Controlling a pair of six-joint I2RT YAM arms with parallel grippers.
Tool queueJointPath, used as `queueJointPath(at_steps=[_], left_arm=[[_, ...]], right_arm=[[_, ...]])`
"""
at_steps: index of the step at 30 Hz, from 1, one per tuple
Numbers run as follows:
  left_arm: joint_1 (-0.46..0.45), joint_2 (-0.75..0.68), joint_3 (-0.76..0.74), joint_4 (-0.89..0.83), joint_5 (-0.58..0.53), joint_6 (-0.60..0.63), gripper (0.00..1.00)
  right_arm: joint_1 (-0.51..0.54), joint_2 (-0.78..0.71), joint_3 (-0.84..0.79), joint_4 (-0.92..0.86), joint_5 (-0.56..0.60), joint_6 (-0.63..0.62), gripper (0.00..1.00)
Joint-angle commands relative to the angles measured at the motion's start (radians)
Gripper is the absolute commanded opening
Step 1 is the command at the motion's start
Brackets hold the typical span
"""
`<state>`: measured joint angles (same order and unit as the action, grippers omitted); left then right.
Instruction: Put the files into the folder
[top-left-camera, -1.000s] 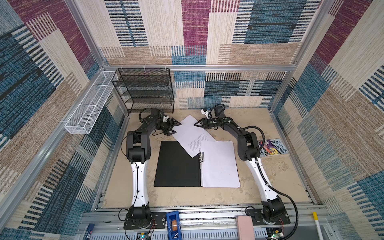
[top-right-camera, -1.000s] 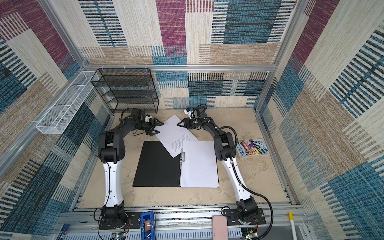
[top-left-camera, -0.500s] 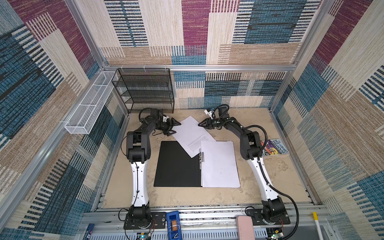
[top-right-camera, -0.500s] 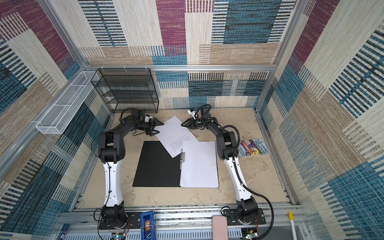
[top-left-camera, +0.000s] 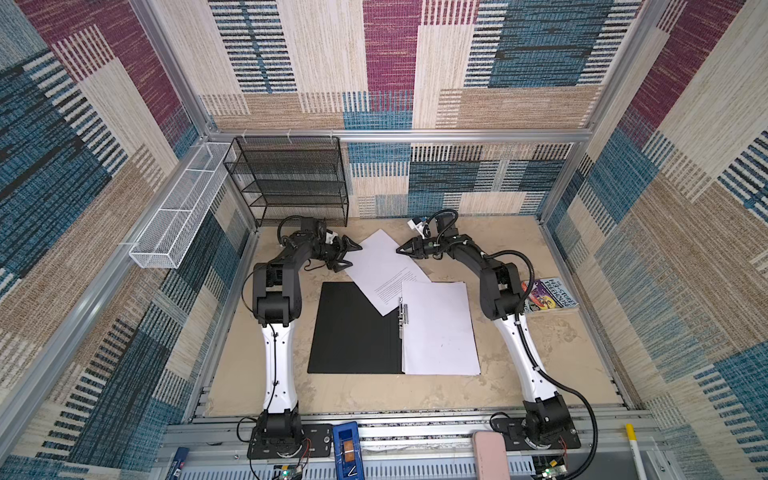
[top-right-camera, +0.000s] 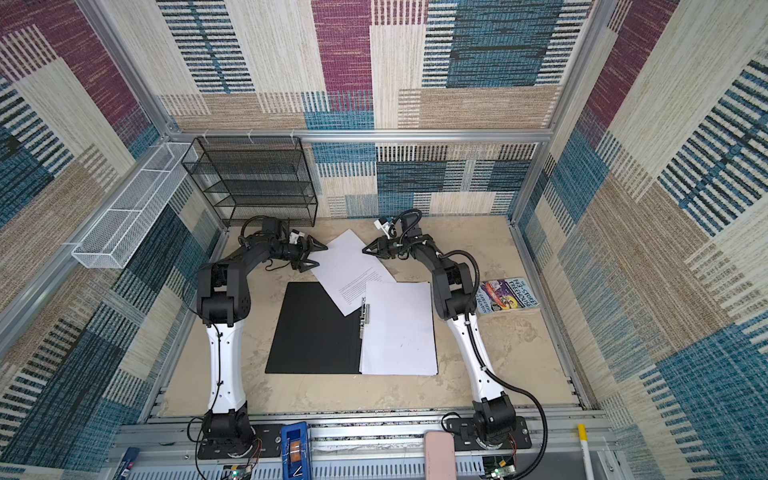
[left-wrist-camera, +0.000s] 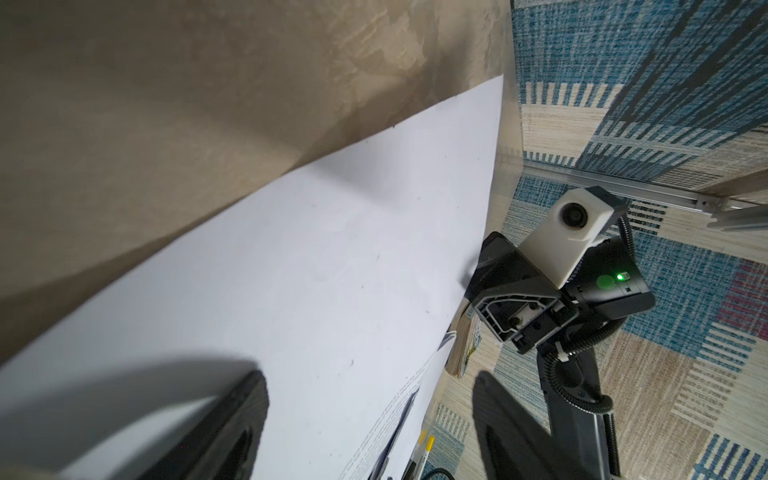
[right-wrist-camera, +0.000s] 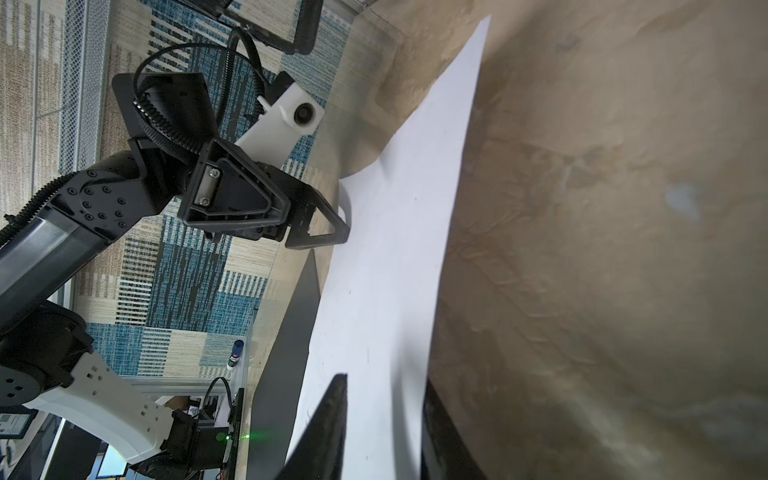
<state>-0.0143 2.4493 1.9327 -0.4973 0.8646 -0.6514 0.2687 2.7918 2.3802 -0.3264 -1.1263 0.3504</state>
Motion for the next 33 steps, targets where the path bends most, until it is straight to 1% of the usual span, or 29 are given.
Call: queueJointPath(at_steps=[1,6,11,13,16,19,25,30,33], left_arm=[[0.0,0.03,-0.011,-0.089,-0.181,0.005,0.81],[-0.001,0.015,-0.003,-0.087,-0.163,0.004,0.81],[-0.002,0.003,0.015,-0.086,-0.128,-0.004,0.81],[-0.005,-0.009,0.018,-0.083,-0.12,-0.006,0.81],[-0.006,-0.038,0.015,-0.078,-0.105,-0.012,0.81],[-0.006,-0.072,0.008,-0.075,-0.1,-0.015,0.81],[-0.013,-0.151,-0.006,-0.071,-0.093,-0.032,0.81],[-0.034,-0.26,-0.078,-0.044,-0.101,-0.053,0.81],[-0.054,-0.339,-0.142,-0.044,-0.121,-0.053,0.81]], right_arm=[[-0.001,0.008,0.007,0.038,-0.006,0.017,0.26],[-0.007,0.04,0.048,0.058,-0.003,0.049,0.16],[-0.011,0.056,0.057,0.124,-0.006,0.099,0.09],[-0.015,0.069,0.074,0.148,0.0,0.118,0.07],[-0.026,0.095,0.118,0.169,0.023,0.149,0.0],[-0.042,0.099,0.14,0.192,0.053,0.171,0.0],[-0.076,0.043,0.137,0.216,0.134,0.177,0.0],[-0.095,-0.037,0.136,0.2,0.186,0.168,0.0],[-0.098,-0.111,0.116,0.177,0.236,0.154,0.0]])
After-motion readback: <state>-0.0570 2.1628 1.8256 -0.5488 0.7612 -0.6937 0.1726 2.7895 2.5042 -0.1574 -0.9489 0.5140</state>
